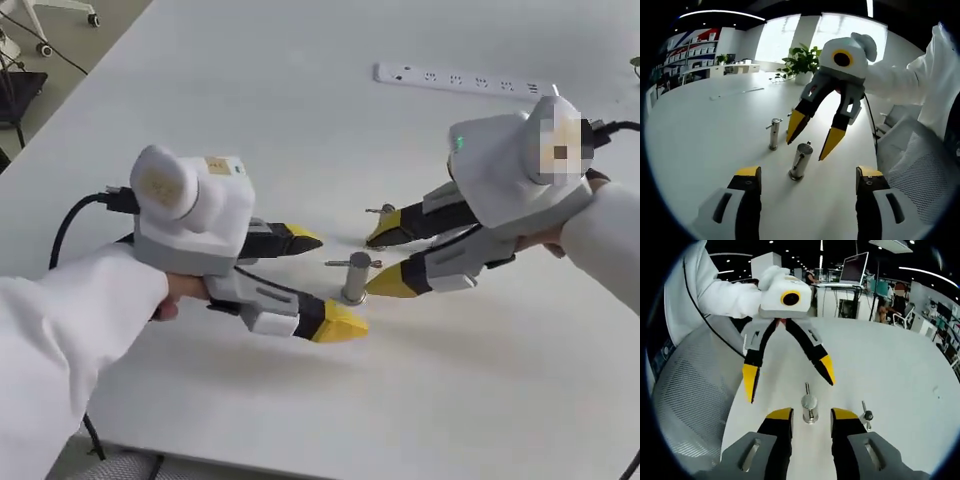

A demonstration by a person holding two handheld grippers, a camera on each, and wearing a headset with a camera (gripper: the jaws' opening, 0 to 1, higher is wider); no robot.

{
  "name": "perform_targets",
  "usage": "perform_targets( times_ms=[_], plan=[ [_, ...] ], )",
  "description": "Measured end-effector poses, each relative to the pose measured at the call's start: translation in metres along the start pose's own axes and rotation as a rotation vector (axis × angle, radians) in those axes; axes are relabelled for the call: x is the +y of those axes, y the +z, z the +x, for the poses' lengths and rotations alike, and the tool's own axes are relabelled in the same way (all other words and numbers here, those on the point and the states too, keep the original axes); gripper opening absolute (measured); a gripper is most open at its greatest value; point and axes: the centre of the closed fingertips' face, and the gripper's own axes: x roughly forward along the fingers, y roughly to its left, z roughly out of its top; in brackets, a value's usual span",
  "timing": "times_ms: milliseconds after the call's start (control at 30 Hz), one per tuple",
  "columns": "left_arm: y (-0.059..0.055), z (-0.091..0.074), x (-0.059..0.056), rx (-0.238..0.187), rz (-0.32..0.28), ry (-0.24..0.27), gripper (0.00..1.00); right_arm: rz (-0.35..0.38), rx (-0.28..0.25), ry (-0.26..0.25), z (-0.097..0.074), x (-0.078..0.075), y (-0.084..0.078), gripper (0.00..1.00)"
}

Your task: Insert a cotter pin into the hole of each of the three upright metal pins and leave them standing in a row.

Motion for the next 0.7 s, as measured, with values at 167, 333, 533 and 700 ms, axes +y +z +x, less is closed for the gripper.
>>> perform_targets(
  times_ms=[167,333,533,700],
  plan=[
    [-0.007,-0.014,-0.002,-0.022,-0.048,-0.009,0.89,0.032,-0.021,0.000,0.007,0.003,0.004,0.27],
    [-0.014,-0.022,0.002,-0.015,-0.063,0.011,0.98,0.027,-0.011,-0.001,0.011,0.004,0.004,0.23],
    [-0.011,-0.027,0.001,-0.034,-0.060,0.011,0.99,0.032,-0.015,-0.002,0.018,0.003,0.006,0.23],
    [-0.009,-0.028,0.002,-0.040,-0.068,0.014,0.99,0.019,-0.004,-0.006,0.021,0.000,0.006,0.16]
  ],
)
